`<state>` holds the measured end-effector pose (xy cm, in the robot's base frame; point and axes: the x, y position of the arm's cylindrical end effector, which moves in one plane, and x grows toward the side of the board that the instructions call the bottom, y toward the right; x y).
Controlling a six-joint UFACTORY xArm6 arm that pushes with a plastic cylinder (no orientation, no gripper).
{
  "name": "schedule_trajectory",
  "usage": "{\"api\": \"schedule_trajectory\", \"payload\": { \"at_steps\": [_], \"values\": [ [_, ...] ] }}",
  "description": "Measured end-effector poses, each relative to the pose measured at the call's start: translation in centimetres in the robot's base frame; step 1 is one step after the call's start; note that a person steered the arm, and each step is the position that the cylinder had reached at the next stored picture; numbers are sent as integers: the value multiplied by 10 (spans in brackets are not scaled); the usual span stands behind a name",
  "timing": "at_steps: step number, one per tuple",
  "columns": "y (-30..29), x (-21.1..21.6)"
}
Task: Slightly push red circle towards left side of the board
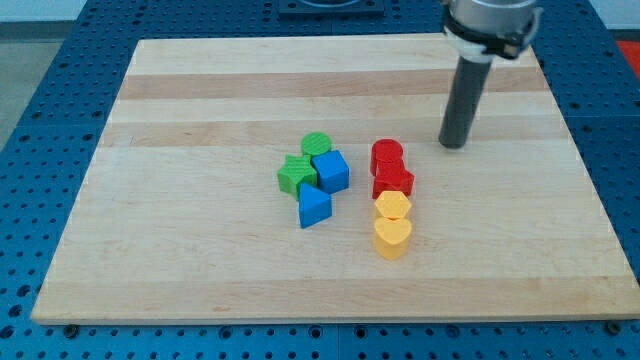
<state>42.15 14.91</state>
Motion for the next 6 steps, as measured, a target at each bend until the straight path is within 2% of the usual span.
{"api": "schedule_trajectory", "payload": {
  "at_steps": [4,6],
  "values": [
    [-71,4],
    [-61,4]
  ]
}}
